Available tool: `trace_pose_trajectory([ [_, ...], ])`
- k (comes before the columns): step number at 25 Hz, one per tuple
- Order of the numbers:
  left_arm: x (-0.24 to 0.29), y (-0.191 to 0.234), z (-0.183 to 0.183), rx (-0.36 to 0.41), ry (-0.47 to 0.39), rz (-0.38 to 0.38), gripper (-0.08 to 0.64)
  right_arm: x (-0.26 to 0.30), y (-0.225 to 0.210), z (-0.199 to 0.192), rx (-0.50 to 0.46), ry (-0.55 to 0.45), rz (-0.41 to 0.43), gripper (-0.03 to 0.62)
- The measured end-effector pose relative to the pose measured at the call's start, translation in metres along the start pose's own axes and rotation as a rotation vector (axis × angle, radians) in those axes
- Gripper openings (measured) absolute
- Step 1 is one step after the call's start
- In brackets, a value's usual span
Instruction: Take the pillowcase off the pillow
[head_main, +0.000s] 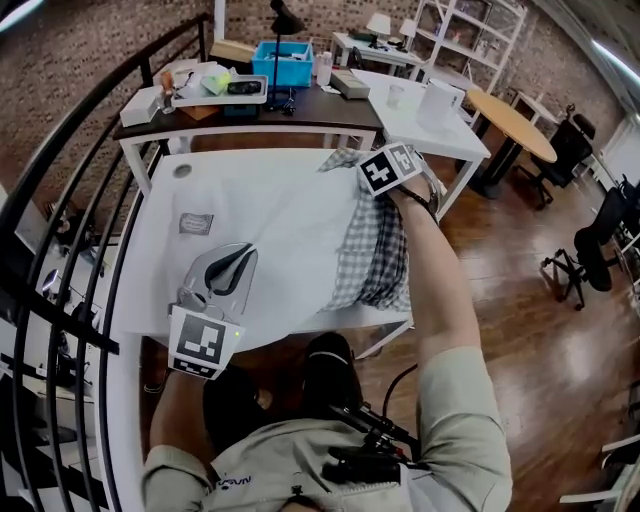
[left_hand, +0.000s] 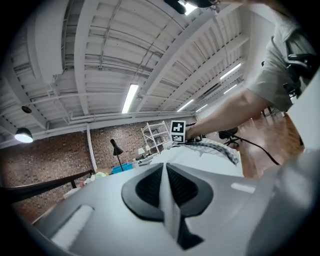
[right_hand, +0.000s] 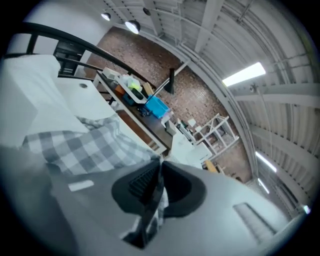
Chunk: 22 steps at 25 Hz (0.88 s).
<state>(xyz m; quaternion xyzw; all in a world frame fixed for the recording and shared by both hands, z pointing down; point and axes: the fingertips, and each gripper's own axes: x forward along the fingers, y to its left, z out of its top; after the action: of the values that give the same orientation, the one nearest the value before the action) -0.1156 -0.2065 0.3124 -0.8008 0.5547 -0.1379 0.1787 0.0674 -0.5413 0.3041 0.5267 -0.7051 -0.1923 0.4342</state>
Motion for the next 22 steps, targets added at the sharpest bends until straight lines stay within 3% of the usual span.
trace_pose_trajectory([
  [2,0.01,-0.001,-0.022,-0.044,0.036,-0.008,0.012,0.011,0.009,-0.022,0.014,0.027,-0.003,0.021],
  [5,0.027,-0.001,-0.048,-0.115,0.067,-0.027,0.012,0.011,0.03,-0.026,0.008,-0.04,0.039,0.025],
  [9,0.041,0.002,-0.047,-0.085,0.075,-0.023,0.042,-0.026,0.032,-0.008,0.081,-0.19,0.096,0.113],
  [15,0.03,-0.013,-0.016,0.052,0.058,-0.023,0.119,-0.13,0.046,-0.033,0.348,-0.413,0.173,0.146],
  [19,0.002,-0.065,-0.007,0.135,0.08,-0.168,0.205,-0.217,0.079,-0.069,0.513,-0.543,0.236,0.147],
  [22,0.001,-0.099,-0.026,0.237,0.167,-0.253,0.275,-0.253,0.115,-0.096,0.548,-0.518,0.271,0.147],
])
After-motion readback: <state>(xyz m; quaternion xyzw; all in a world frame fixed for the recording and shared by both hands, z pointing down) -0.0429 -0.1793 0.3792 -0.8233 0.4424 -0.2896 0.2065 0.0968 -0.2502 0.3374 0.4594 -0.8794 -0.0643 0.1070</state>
